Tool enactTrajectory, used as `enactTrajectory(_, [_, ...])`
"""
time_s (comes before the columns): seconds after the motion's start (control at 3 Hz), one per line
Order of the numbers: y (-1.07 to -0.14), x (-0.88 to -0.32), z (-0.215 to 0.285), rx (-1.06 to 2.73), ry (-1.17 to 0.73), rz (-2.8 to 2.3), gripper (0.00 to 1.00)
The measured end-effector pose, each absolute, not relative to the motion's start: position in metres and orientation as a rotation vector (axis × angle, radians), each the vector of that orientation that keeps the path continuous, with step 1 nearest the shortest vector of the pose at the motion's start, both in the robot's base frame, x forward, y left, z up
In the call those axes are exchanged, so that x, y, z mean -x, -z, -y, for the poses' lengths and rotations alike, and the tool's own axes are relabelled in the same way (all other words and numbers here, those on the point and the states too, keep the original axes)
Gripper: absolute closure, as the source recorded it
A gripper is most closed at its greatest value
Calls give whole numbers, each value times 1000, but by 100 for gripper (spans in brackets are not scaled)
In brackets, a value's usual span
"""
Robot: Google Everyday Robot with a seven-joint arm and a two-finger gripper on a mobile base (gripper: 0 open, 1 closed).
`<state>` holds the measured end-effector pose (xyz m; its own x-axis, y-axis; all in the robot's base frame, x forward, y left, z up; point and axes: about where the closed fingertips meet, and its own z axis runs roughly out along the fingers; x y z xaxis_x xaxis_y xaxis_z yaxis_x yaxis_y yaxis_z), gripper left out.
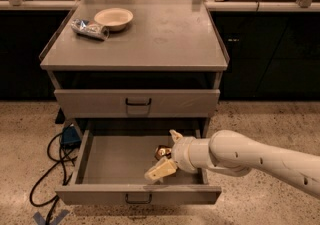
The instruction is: Pick orange can from middle drawer and place on counter
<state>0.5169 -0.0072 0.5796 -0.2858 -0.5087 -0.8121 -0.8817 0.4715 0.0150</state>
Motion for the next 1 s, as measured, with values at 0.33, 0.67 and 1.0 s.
enactTrajectory(0.33, [-561, -520, 1, 1180, -569, -1977, 0])
enactTrajectory(0.67, [-529, -540, -6, 1166, -493, -2034, 0])
enactTrajectory(1.0, [-528, -547, -13, 1173, -473, -2025, 0])
